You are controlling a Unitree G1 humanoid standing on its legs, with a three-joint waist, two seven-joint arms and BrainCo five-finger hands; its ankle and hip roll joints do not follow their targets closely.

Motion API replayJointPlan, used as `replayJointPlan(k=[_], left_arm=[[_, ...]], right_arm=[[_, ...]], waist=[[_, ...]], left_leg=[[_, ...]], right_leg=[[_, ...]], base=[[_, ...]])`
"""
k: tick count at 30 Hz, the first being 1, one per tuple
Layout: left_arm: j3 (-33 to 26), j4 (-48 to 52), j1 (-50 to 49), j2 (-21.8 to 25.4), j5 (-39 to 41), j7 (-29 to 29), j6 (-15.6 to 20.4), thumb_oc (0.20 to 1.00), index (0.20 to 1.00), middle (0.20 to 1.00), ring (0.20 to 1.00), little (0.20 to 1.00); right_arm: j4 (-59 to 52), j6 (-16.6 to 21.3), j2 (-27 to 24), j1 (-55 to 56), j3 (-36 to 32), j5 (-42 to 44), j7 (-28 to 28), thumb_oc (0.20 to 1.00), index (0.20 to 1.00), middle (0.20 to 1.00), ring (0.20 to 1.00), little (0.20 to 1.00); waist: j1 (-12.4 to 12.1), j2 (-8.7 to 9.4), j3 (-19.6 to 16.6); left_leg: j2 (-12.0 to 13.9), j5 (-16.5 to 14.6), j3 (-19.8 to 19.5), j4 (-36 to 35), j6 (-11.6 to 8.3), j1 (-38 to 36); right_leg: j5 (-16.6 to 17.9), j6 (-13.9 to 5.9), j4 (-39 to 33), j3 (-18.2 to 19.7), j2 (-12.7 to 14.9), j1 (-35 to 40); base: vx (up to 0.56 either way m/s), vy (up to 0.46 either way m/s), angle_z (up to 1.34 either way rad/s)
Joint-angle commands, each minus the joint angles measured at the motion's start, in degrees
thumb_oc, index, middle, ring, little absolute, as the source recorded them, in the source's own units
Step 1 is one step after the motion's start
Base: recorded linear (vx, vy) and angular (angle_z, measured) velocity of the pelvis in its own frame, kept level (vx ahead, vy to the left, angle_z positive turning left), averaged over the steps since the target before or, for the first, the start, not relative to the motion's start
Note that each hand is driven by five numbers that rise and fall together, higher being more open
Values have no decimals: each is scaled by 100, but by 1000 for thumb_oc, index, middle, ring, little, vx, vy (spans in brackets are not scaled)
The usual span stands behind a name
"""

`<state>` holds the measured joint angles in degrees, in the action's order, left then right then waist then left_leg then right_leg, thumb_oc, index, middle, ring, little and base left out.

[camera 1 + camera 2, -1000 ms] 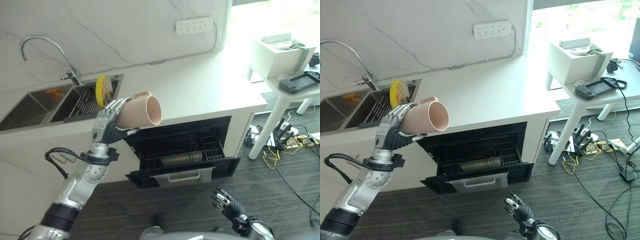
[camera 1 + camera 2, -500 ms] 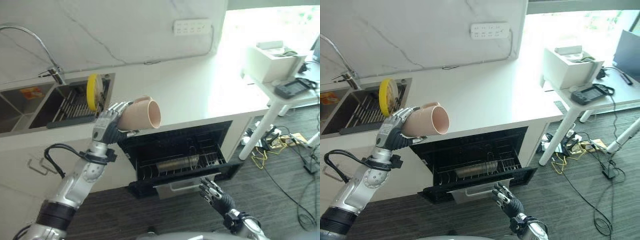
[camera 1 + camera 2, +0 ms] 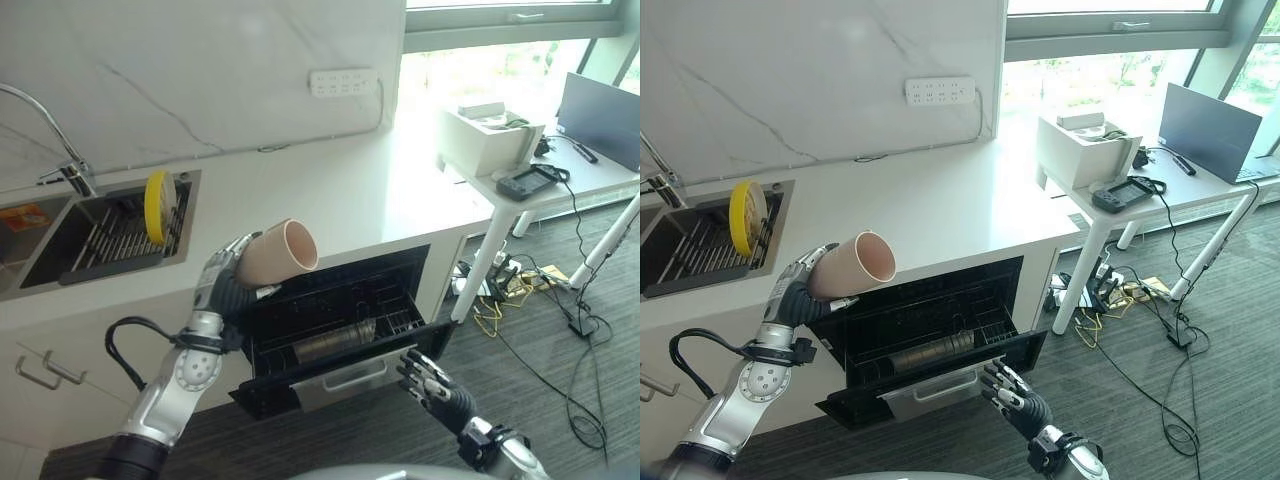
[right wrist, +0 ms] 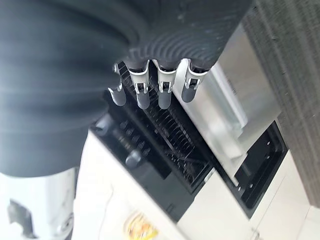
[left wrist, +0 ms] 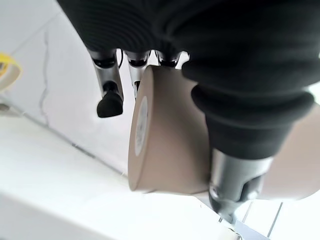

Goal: Place the dishes in the dishwasher.

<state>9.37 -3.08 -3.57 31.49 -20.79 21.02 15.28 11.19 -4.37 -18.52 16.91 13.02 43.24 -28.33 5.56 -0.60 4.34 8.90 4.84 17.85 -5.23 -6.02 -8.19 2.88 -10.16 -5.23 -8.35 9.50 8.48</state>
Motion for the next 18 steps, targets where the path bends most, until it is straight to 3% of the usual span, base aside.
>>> replayJointPlan(k=[1, 13, 18], left_arm=[[-29, -210, 518, 26, 531, 36, 56, 200, 200, 200, 200, 200], [562, -410, 725, -293, 1352, -259, -200, 200, 200, 200, 200, 200], [754, -397, 847, -359, 1406, -281, -338, 200, 200, 200, 200, 200]], right_arm=[[-504, 105, 130, -367, 129, 434, -248, 1000, 1000, 1000, 1000, 1000], [-1399, 478, -15, -702, 498, 606, 13, 1000, 1000, 1000, 1000, 1000], [-1402, 664, 45, -1003, 682, 703, 375, 1000, 1000, 1000, 1000, 1000]], waist=[[19, 89, 180], [44, 134, 113], [-23, 126, 89]], left_leg=[[176, -491, -206, 47, -95, -209], [144, -561, -129, 64, -33, -314], [140, -581, -148, 59, -15, -346]], right_leg=[[-205, -323, 302, -388, 364, -106], [-135, -367, 265, -300, 379, -106], [-107, -371, 233, -325, 389, -78]], base=[[0, 0, 0], [-14, -1, -6], [0, 0, 0]])
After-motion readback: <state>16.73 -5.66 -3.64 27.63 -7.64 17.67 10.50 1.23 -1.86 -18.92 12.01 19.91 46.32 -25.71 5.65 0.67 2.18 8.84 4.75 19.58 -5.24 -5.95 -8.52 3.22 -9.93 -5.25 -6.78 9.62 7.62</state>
